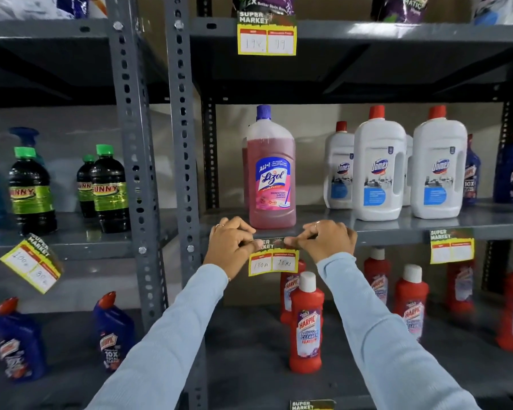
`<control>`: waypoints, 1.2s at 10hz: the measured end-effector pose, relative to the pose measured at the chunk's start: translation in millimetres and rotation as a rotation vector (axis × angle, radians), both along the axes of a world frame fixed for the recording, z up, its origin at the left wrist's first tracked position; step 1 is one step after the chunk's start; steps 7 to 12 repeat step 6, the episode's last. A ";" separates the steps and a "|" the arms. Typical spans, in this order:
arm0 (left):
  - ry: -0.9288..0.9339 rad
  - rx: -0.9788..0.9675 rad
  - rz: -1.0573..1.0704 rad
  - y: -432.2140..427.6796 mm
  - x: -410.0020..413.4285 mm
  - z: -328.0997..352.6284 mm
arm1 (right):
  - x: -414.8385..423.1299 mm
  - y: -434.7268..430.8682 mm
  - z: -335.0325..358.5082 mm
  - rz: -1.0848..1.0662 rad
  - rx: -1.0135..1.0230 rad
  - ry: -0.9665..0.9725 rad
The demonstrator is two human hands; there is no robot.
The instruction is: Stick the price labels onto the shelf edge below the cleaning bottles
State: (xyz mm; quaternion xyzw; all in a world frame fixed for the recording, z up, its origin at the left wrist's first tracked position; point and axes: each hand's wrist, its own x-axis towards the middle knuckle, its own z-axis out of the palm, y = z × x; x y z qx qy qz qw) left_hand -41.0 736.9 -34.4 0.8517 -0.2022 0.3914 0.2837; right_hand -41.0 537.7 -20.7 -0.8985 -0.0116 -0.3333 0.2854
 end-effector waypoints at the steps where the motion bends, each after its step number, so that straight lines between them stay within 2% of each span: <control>1: 0.000 -0.017 0.014 -1.3 1.4 -1.4 | 1.9 -0.5 -4.6 0.015 0.091 -0.048; 3: -0.043 -0.119 0.094 -9.3 0.4 -7.9 | 4.8 -0.5 -7.3 0.056 0.232 -0.112; 5: 0.109 -0.349 0.045 -7.9 1.1 2.1 | 8.4 -9.6 13.9 0.120 0.236 0.096; 6: 0.139 -0.312 -0.009 -3.3 -2.8 14.5 | 3.0 -13.6 26.2 0.129 0.184 0.183; 12: 0.139 -0.312 -0.009 -3.3 -2.8 14.5 | 3.0 -13.6 26.2 0.129 0.184 0.183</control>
